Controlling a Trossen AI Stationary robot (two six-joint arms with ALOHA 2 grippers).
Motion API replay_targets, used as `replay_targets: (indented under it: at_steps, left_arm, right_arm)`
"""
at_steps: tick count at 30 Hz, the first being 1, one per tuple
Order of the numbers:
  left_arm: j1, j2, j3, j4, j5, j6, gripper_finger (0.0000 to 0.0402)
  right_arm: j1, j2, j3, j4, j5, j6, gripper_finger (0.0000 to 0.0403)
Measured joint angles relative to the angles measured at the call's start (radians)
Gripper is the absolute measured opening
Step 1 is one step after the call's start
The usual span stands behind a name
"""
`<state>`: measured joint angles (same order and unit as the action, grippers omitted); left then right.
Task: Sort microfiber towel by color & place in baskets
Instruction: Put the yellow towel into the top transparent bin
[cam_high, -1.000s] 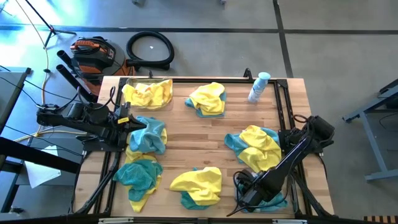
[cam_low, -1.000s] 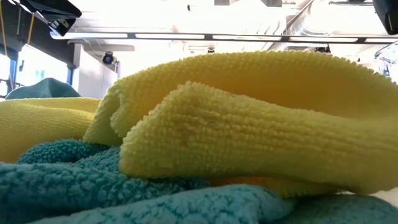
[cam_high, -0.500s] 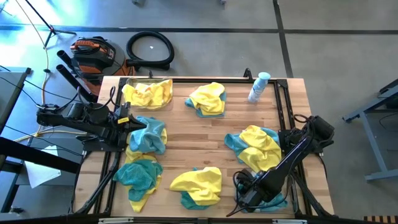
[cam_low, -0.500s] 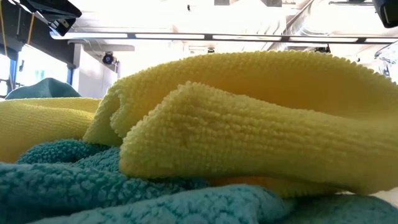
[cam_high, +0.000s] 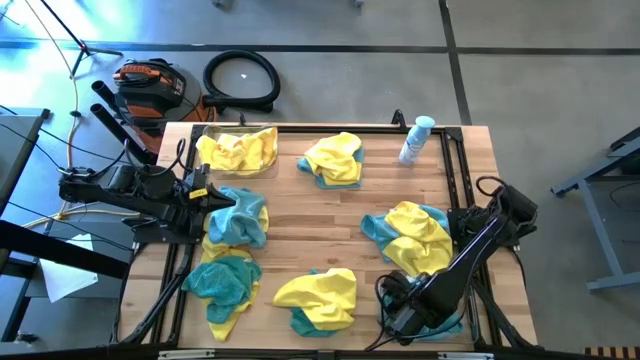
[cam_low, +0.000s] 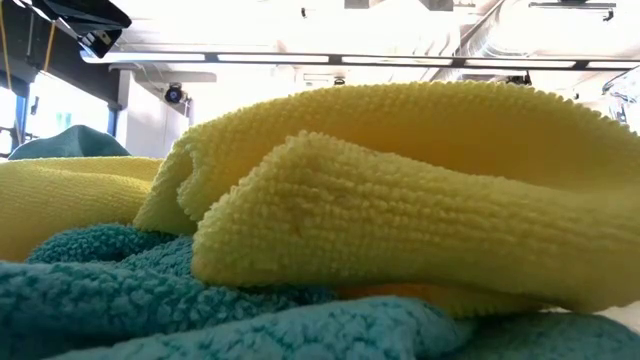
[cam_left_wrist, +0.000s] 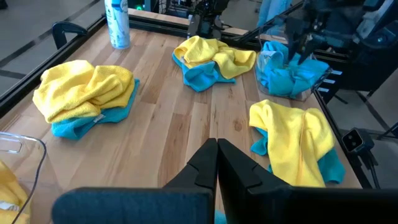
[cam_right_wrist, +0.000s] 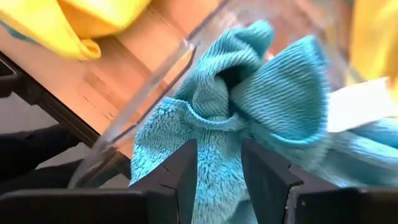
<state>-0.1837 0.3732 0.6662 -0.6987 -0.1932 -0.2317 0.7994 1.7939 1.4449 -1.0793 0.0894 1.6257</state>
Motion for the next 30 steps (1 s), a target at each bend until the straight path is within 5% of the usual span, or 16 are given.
replay_targets:
  at_steps: [7,18,30]
  left_arm:
    - [0.0,0.0,0.0,0.0,0.0,0.0,0.0]
    - [0.0,0.0,0.0,0.004,-0.03,-0.122,0.0003]
    - [0.0,0.013,0.0,0.014,-0.168,-0.238,0.0101]
  right_arm:
    - [-0.001,0.0,0.12,-0.16,0.108,-0.02,0.0119]
    - [-0.085,0.0,0.173,-0.167,0.233,-0.022,0.0119]
    - [-0.179,-0.028,0.094,-0.161,0.369,-0.158,0.0119]
